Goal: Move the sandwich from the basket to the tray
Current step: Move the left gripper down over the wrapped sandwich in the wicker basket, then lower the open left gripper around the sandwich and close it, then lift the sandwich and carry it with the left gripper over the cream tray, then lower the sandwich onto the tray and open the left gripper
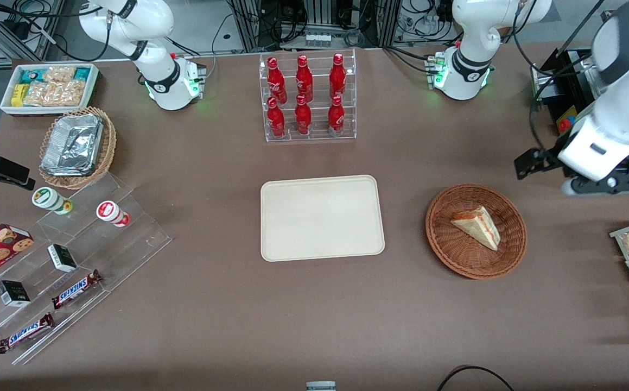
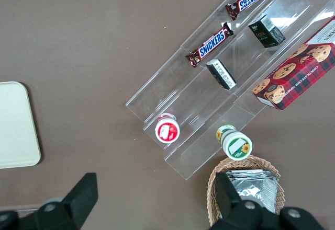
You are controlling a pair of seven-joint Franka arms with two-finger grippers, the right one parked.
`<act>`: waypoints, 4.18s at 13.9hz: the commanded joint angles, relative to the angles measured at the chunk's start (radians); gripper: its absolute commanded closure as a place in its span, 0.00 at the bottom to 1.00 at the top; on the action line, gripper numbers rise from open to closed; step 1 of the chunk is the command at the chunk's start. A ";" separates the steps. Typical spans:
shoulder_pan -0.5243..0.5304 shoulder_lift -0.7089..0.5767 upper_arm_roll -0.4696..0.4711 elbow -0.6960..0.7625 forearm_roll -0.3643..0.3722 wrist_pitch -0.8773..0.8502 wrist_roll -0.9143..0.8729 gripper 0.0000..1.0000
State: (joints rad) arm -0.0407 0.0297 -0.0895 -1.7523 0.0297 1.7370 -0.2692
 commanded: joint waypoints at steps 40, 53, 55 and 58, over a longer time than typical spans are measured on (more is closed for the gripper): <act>-0.428 0.332 -0.082 0.234 0.087 0.088 -0.736 1.00; -0.657 0.676 -0.076 0.266 0.101 0.453 -0.691 1.00; -0.659 0.693 -0.076 0.266 0.102 0.469 -0.683 1.00; -0.683 0.717 -0.075 0.264 0.128 0.470 -0.689 1.00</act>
State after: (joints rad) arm -0.6881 0.7256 -0.1798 -1.5186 0.1284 2.2089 -0.9566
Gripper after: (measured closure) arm 0.819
